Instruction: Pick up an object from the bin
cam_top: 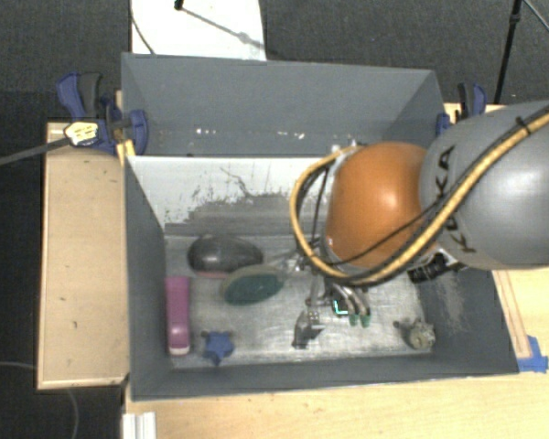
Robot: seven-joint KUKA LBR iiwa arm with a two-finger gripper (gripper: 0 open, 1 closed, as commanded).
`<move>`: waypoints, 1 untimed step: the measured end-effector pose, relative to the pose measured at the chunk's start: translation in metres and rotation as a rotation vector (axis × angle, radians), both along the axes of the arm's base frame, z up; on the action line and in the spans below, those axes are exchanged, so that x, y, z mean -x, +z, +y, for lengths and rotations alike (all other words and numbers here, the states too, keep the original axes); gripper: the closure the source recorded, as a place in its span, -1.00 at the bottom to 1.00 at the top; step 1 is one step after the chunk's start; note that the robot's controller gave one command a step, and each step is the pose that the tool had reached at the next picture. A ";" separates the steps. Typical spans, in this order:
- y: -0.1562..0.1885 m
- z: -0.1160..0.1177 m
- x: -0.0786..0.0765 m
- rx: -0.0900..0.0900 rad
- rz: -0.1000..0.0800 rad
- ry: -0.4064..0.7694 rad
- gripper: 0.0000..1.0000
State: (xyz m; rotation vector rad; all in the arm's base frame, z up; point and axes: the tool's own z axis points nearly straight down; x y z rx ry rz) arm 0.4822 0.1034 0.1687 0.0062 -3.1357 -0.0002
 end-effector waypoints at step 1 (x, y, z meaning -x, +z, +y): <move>-0.051 0.040 -0.049 -0.002 -0.009 -0.130 -1.00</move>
Offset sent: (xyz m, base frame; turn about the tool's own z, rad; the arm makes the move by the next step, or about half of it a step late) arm 0.0478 0.0382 -0.0490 0.1328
